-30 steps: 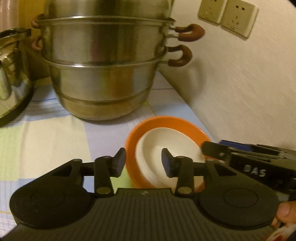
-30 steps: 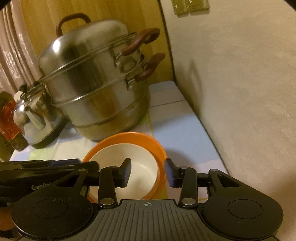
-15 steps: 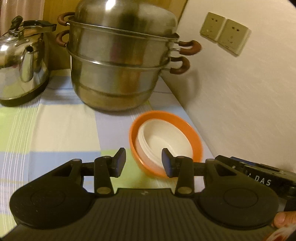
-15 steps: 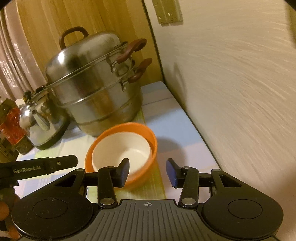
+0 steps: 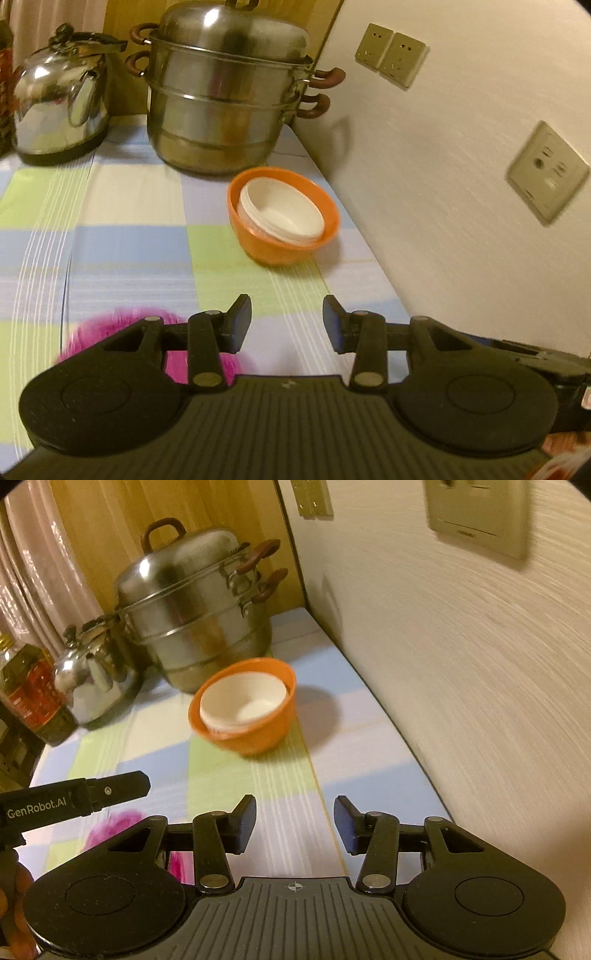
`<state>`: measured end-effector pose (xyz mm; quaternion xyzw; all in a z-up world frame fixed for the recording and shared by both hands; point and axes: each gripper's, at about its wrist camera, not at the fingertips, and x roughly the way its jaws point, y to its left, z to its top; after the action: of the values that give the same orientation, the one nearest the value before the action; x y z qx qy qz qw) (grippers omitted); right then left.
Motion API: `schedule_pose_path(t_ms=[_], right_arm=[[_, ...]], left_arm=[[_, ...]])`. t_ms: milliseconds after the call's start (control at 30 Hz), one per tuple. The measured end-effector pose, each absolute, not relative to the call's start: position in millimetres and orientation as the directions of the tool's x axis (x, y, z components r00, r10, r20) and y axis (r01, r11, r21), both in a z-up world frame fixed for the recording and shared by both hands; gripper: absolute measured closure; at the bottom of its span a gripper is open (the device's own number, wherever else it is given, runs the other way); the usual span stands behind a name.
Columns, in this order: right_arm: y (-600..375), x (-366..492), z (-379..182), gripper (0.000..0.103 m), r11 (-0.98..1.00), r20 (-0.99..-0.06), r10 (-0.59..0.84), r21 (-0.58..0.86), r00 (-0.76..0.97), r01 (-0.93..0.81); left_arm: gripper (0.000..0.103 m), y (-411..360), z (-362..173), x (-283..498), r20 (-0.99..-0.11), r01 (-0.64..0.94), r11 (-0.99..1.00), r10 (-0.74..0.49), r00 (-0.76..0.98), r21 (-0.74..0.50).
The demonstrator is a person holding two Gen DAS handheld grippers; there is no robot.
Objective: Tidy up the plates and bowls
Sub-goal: 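Move both grippers to the rim of the steel bowl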
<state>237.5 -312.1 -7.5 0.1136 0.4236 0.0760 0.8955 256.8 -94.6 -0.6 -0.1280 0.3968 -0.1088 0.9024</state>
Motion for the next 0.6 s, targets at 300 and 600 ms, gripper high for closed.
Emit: schedule_pose_path(t_ms=[300,600], right_arm=[[-314,170,-6,0.055,0.964,-0.762,0.216,0.265,0.611,-0.011],[-321,136,-11,0.055,0.961,-0.772,0.213,0.275,0.599,0.012]], left_arm=[[0.065,-98,-3,190,-0.701,0.087,0.940,-0.306,0.644,-0.330],[0.065,-98,-10,149,-0.708,0.078,0.941,-0.300,0.639,-0.329]])
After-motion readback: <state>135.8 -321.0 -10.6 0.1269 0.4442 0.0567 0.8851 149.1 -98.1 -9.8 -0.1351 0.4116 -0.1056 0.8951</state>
